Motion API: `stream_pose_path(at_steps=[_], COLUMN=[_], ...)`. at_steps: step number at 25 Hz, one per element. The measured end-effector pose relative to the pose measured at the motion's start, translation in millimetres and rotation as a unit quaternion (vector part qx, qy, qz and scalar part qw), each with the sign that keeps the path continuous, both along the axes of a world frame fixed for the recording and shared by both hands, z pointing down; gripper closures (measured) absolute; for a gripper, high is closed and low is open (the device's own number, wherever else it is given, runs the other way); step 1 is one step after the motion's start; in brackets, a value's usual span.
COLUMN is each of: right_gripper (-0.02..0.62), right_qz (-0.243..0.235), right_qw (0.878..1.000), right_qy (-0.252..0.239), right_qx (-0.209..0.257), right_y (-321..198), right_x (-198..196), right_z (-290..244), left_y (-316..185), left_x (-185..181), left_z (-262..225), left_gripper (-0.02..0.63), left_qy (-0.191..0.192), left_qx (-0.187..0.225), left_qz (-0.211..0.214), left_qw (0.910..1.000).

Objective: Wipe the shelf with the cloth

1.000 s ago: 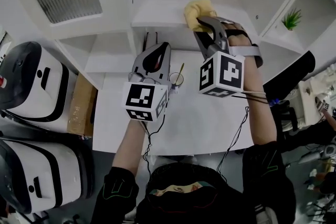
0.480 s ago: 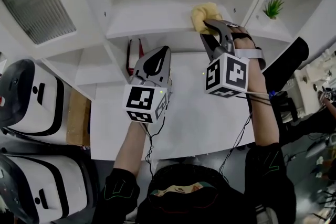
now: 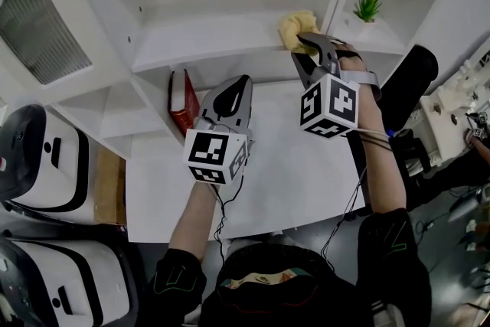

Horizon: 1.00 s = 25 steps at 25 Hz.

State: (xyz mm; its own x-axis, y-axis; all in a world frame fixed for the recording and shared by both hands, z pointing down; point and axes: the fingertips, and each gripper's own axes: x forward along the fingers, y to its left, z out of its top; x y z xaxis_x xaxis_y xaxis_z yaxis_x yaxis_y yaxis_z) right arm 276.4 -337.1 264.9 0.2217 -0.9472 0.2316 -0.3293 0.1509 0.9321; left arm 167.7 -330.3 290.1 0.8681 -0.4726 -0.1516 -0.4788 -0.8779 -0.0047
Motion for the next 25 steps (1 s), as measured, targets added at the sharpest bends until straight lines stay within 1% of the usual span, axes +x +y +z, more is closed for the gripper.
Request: stream_pose_path(at_steps=[6,11,14,21,23,25], right_gripper=[0.488,0.488,0.488,0.488,0.488,0.488], right_qz=[-0.009,-0.023,-0.031,-0.027,-0.020,-0.010], right_qw=[1.000,0.999,0.998,0.990,0.985,0.978], right_qy=[-0.009,-0.028,-0.045,-0.132,-0.162,-0.200], right_qx=[0.014,0.018,0.025,0.051,0.060,0.066], right_y=[8,21,31,62,72,83], right_x=[3,5,8,23,32,42], right_z=[0,4,7,16,22,29], left_y=[12,21,32,51,54,58], left_x=[1,-2,3,27,34,42], left_z=[-2,-9,-9,-5,-3,0], left_gripper=[0.607,0.607,0.607,0.607,0.607,0.607], left_qy=[0.001,0.023,0.030,0.029,0.032,0.033], left_qx=[0.001,-0.001,0.001,-0.003,-0.009,-0.013], left_qz=[-0.015,-0.045,-0.048,-0.035,-0.034,-0.033], left_qw=[0.9999,0.9987,0.9984,0.9989,0.9989,0.9988])
